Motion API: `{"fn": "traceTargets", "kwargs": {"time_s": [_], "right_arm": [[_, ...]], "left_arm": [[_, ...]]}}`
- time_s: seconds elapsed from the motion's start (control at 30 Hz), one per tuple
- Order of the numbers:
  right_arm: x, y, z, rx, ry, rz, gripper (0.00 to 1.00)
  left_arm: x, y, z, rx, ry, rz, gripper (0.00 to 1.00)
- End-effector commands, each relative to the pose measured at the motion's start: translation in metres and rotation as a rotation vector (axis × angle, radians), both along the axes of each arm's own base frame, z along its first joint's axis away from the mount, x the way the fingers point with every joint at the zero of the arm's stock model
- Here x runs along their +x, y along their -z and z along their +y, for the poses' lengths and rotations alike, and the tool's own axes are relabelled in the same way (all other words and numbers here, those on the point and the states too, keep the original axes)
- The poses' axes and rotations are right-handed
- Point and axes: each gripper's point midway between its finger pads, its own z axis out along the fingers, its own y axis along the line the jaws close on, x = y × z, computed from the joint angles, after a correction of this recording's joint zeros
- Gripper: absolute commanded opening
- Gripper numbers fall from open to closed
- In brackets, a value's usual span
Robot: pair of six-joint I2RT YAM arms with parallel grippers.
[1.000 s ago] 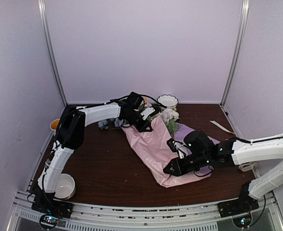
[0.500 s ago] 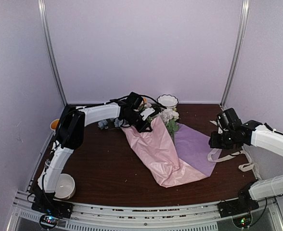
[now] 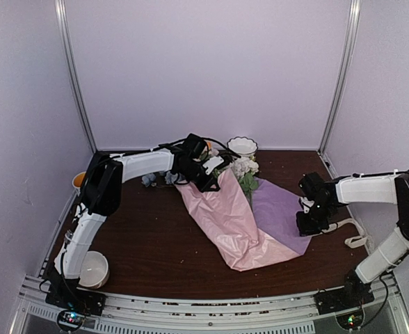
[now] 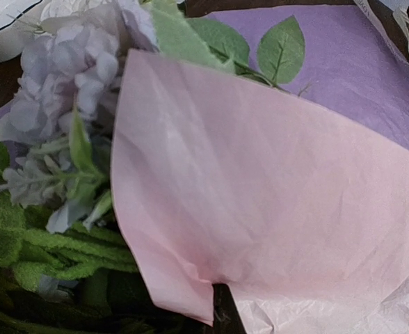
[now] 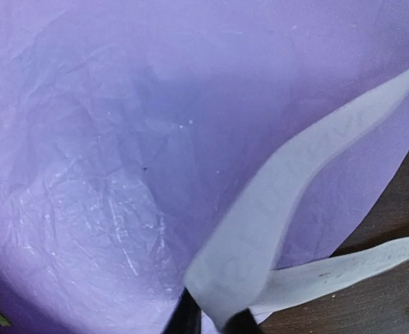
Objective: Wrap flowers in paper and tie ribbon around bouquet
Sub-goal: Move the ribbon to the corner of the board.
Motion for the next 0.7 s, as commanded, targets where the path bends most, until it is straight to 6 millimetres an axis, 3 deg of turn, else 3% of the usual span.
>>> {"fn": "traceTargets", "kwargs": {"time_s": [0.0, 0.13, 0.3, 0.33, 0.4, 0.47, 0.53, 0.67], "right_arm": [[0.031, -0.015, -0.017, -0.03, 0.021, -0.072, 0.0], [0.09, -0.044, -0.065, -0.139, 0.111, -0.161, 0.0], [0.185, -0.107, -0.125, -0.429, 0.175, -0.319, 0.0], [0.206, -0.127, -0.134, -0.487, 0.189, -0.367, 0.01], [0.227, -0.143, -0.148, -0.589, 0.199, -0.397, 0.09], [0.239, -0.148, -0.151, -0.633, 0.183, -0.384, 0.28], [0.239, -0.148, -0.15, -0.633, 0.166, -0.347, 0.44], [0.211, -0.14, -0.135, -0.51, 0.153, -0.334, 0.64]], "left_arm": [[-0.002, -0.016, 0.001, -0.003, 0.011, -0.033, 0.0], [-0.003, -0.018, 0.001, -0.002, 0.015, -0.038, 0.0], [-0.004, -0.02, 0.003, 0.003, 0.016, -0.039, 0.0], [-0.004, -0.02, 0.003, 0.004, 0.016, -0.04, 0.0], [-0.004, -0.021, 0.003, 0.004, 0.015, -0.041, 0.0], [-0.004, -0.02, 0.004, 0.009, 0.014, -0.041, 0.0], [-0.004, -0.02, 0.005, 0.014, 0.012, -0.045, 0.0], [-0.004, -0.017, 0.007, 0.022, 0.011, -0.044, 0.0]]}}
